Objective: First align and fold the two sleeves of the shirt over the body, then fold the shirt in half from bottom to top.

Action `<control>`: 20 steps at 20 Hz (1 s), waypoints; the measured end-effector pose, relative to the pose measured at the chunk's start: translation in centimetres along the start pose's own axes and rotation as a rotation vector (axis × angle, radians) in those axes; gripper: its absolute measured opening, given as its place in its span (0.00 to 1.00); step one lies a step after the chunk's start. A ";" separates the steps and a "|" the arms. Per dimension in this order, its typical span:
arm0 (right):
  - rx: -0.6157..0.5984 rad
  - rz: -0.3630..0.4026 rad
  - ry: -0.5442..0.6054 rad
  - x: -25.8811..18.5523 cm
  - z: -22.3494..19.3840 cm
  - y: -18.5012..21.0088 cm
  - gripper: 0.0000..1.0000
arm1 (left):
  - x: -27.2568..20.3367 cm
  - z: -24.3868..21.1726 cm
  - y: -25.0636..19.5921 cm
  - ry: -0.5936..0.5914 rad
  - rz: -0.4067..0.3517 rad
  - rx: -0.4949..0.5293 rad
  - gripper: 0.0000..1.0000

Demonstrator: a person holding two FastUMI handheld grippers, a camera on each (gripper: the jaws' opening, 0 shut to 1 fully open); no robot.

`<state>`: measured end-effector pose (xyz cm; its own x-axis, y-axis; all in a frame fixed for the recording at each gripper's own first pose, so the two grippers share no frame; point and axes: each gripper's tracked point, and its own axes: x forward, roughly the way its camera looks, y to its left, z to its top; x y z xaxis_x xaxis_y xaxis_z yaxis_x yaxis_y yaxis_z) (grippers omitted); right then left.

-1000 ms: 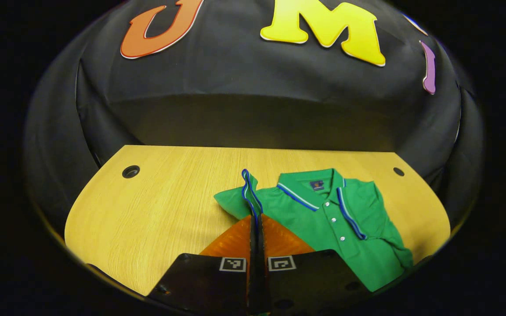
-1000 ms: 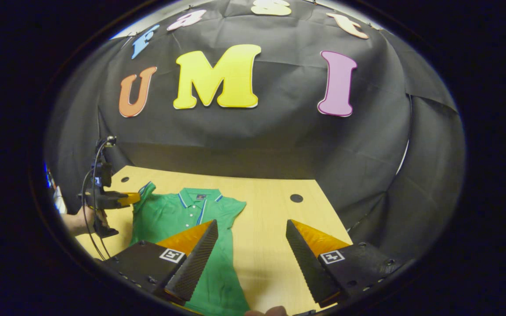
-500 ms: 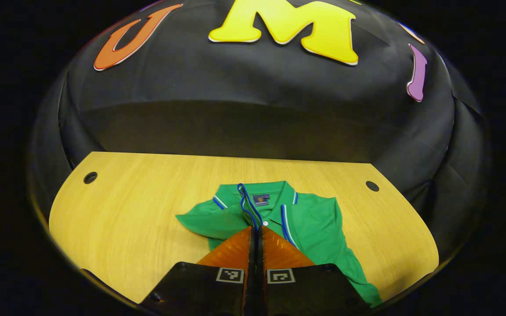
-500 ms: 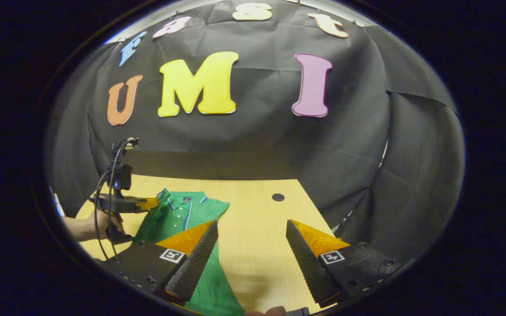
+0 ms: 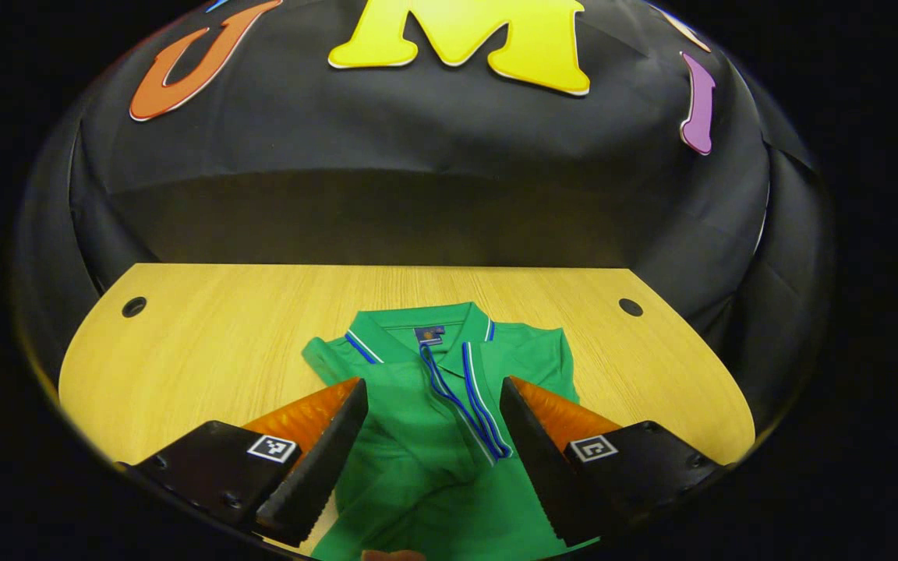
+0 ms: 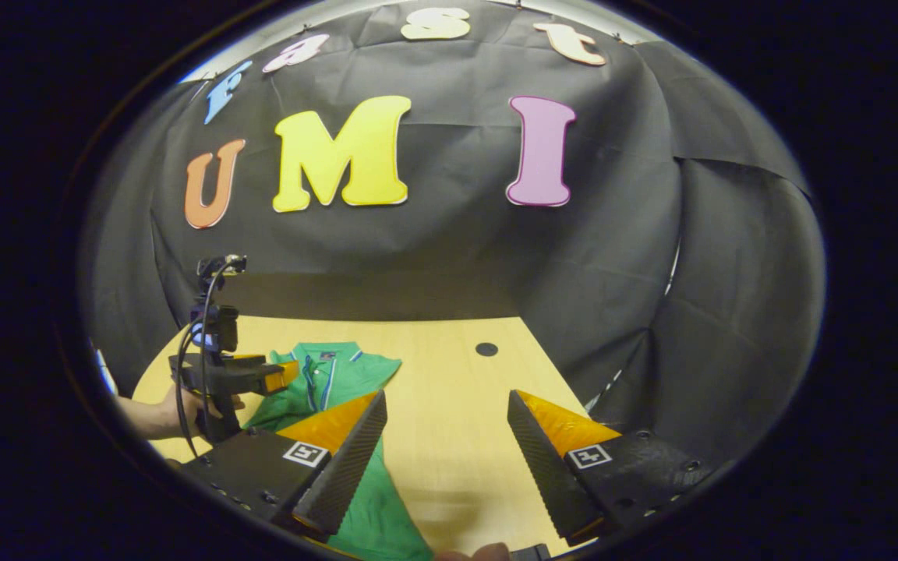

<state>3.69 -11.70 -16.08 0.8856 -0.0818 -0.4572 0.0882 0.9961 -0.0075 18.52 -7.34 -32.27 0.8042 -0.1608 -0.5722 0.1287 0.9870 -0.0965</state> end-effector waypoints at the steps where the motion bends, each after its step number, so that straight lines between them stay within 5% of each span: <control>1: -0.004 0.014 -0.005 0.0 0.2 0.6 0.95 | -1.1 0.4 0.4 -0.011 0.010 -0.001 1.00; 9: -0.042 0.116 -0.027 -1.7 -0.8 4.5 0.95 | -12.2 3.7 2.9 -0.164 0.099 -0.001 1.00; 20: -0.119 0.188 0.011 -6.5 -6.1 4.4 0.95 | -26.3 -2.5 5.4 -0.155 0.112 0.060 1.00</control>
<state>-4.47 -6.60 -18.54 0.8763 0.1050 -0.4701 -0.1326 0.9908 -0.0259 -3.36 2.21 -19.79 0.8946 -0.0522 -0.4438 0.0641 0.9979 0.0118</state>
